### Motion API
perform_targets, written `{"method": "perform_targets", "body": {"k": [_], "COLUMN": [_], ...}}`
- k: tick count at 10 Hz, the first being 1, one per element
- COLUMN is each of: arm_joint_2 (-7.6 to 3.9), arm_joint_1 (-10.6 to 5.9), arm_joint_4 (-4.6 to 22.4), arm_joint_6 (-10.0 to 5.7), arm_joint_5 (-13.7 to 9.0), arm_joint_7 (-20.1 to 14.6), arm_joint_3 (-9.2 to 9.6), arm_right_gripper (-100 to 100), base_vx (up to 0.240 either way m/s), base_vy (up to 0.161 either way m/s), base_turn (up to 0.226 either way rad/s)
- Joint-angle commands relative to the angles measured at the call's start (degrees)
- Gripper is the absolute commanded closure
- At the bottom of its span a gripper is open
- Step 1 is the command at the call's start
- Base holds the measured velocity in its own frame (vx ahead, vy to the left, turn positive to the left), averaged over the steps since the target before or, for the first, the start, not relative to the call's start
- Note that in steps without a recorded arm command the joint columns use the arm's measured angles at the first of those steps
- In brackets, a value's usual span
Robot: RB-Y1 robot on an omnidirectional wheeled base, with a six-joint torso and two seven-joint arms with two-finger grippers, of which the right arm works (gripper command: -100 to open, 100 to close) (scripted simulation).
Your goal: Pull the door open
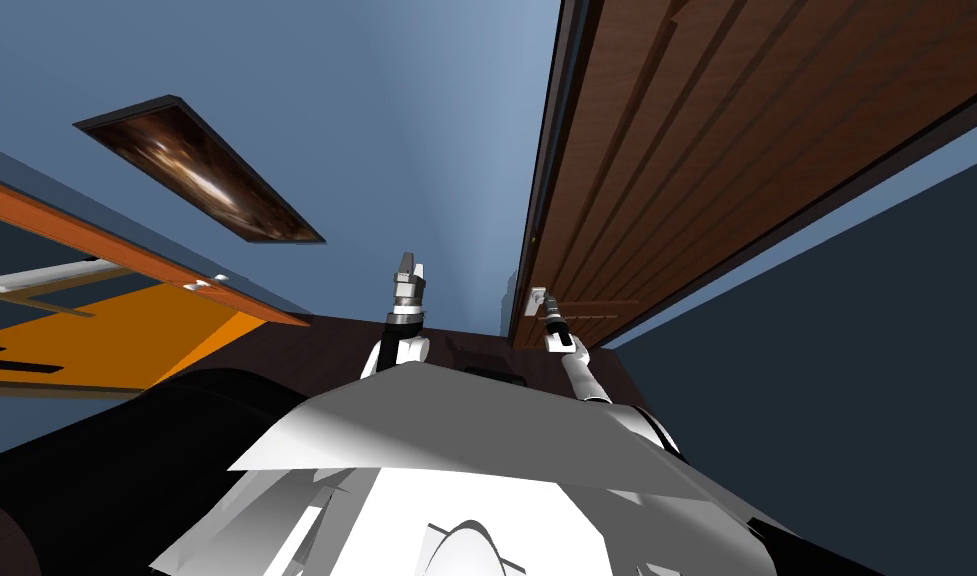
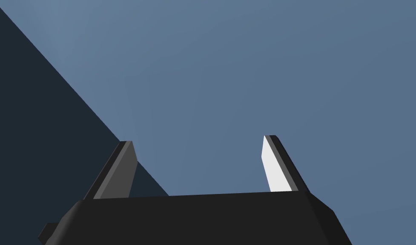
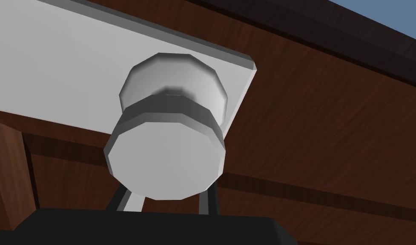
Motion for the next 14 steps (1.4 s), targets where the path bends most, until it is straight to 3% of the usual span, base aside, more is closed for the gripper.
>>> {"method": "perform_targets", "body": {"k": [1,3,4,14], "arm_joint_2": [1.30,1.30,-0.37,-1.79], "arm_joint_1": [0.27,0.27,0.43,0.41], "arm_joint_4": [-0.45,-0.45,-0.43,-0.23], "arm_joint_6": [0.16,0.16,-0.03,0.21], "arm_joint_5": [0.30,0.30,-0.99,-8.43], "arm_joint_7": [-0.33,-0.33,-2.02,-15.80], "arm_joint_3": [1.71,1.71,0.29,1.76], "arm_right_gripper": [100,100,100,100], "base_vx": [0.004,-0.002,-0.033,-0.068], "base_vy": [-0.005,0.003,-0.038,-0.036], "base_turn": [0.019,0.001,0.020,0.090]}}
